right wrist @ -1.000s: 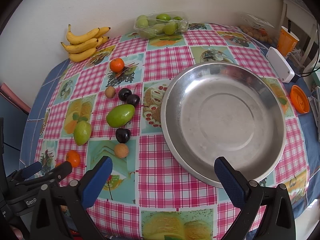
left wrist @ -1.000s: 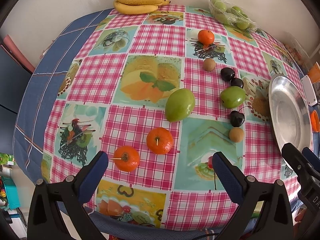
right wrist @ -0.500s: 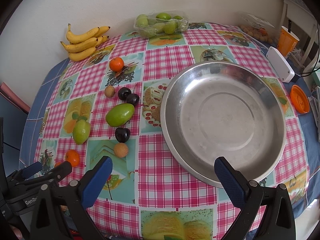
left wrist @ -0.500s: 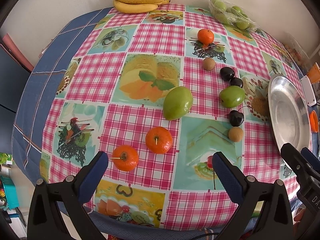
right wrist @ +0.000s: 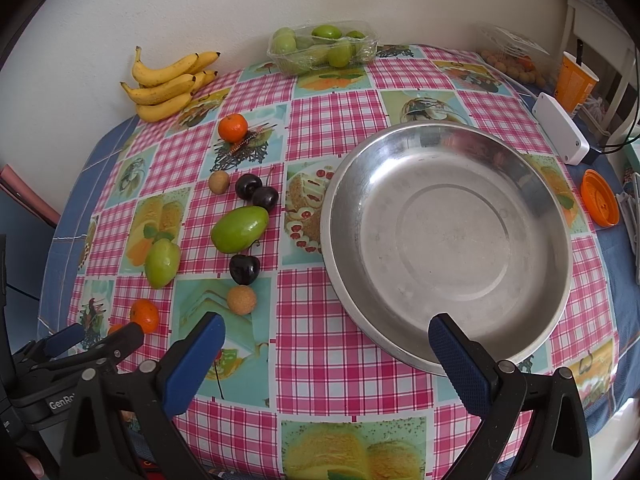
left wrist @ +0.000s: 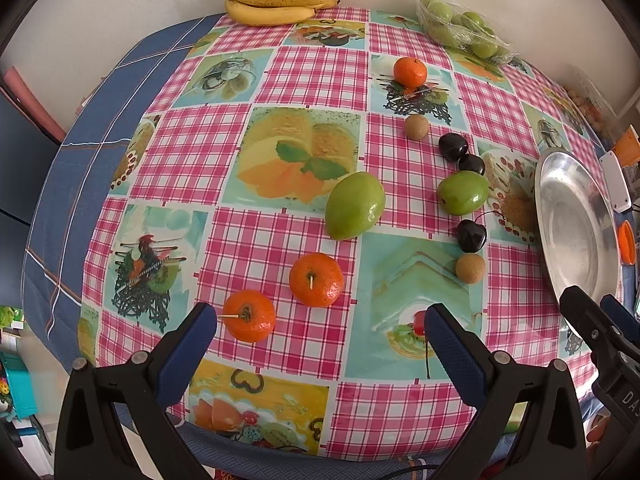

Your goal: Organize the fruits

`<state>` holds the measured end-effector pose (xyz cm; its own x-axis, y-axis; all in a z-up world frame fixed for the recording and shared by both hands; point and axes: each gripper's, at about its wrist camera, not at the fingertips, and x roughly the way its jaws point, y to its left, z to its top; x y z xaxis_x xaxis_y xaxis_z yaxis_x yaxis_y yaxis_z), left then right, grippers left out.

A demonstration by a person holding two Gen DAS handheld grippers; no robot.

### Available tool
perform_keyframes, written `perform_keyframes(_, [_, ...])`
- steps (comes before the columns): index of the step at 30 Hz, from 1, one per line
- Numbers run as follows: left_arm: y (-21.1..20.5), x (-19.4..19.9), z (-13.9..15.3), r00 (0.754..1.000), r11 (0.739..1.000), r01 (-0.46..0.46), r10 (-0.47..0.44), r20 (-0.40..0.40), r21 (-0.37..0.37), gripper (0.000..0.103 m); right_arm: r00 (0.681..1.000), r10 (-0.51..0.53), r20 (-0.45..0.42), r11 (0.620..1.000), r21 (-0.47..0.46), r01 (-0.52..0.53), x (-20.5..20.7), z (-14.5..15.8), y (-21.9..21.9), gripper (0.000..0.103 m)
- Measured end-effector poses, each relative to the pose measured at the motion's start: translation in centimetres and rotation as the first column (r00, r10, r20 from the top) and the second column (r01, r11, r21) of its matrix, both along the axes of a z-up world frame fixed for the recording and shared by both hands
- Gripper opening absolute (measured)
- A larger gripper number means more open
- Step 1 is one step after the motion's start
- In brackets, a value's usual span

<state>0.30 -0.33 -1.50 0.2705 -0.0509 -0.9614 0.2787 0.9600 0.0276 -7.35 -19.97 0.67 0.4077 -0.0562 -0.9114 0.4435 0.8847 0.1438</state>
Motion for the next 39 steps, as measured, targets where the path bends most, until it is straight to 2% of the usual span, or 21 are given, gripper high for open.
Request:
perform_keyframes(26, [0.1,0.1,0.0,1.0,1.0,-0.004,0.004,-0.005,-0.009,0.103,1.0,0.002,-0.002,1.0,0.001,-0.002,0.0,-0.3,0.1,0.103])
perform_keyframes(34, [2.5,1.5,0.9,0.998,0.995,-0.061,0.06,-0.018,-0.081,0.103,0.999,0.041,0.026,0.999,0.027,-0.041,0.9,0.0,0.8,0.103])
perform_keyframes(39, [4.2,2.3,1.1,0.998,0.985,-0.039,0.032,-0.048,-0.169,0.103,0.998,0.069,0.011,0.996,0.058,-0.07,2.1,-0.4,1.8,0.103])
